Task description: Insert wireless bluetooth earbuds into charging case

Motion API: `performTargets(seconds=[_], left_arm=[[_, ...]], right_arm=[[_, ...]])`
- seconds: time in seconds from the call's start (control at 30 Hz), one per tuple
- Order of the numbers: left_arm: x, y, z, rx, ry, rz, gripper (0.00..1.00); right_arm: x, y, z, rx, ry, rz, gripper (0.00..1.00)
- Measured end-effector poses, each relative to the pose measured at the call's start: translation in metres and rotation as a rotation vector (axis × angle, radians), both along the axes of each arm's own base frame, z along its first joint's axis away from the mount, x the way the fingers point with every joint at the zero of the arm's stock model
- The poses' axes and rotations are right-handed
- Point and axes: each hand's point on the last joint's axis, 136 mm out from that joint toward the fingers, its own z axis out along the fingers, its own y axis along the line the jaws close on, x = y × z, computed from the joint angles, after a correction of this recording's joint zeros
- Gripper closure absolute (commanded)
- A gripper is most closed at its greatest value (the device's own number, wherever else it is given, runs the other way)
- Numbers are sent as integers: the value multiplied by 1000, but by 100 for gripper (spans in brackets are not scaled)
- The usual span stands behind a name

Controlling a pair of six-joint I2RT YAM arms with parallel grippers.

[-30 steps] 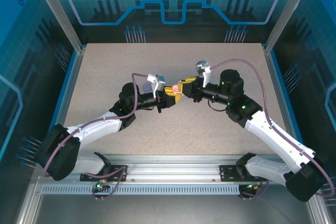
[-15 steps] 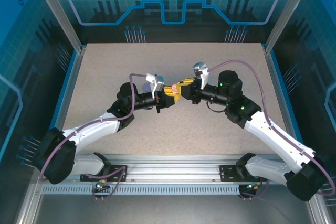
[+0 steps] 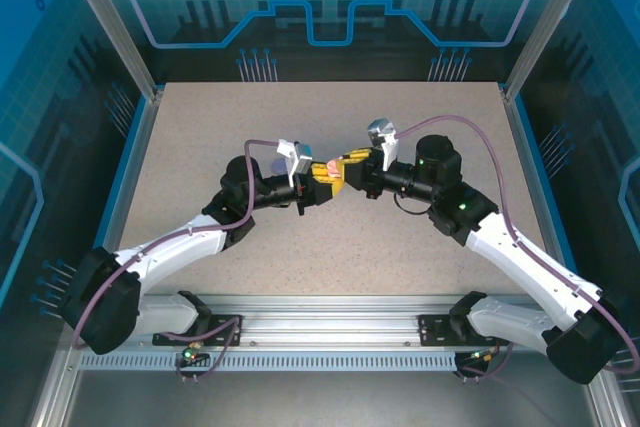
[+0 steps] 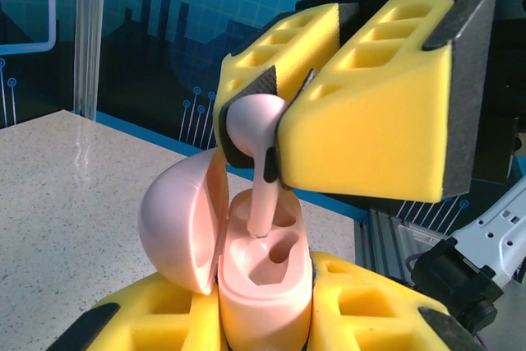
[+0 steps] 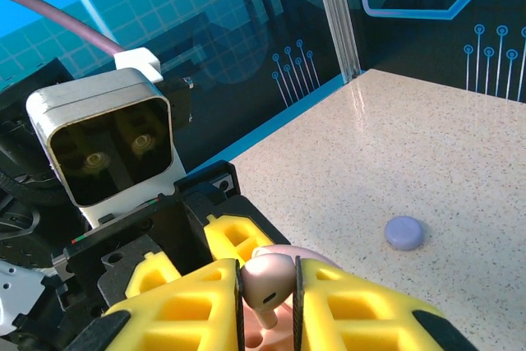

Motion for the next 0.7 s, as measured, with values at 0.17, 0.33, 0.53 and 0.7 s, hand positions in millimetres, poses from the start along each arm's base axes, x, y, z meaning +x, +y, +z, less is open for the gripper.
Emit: performTargets(seconds=[0.17,0.33,0.53,0.7], left_arm=[[0,0,-1,3,4,0,92],[0,0,-2,7,11,0,92],[0,0,0,7,10,0,92],[-1,0,-1,9,13,0,92]], right_arm=[[-1,-1,0,-4,-4,1,79],[-1,-1,-1,-7,-4,4,79],[-2,0,-2,-12,-2,8,79],[-3,0,-2,-14,-3,9,79]])
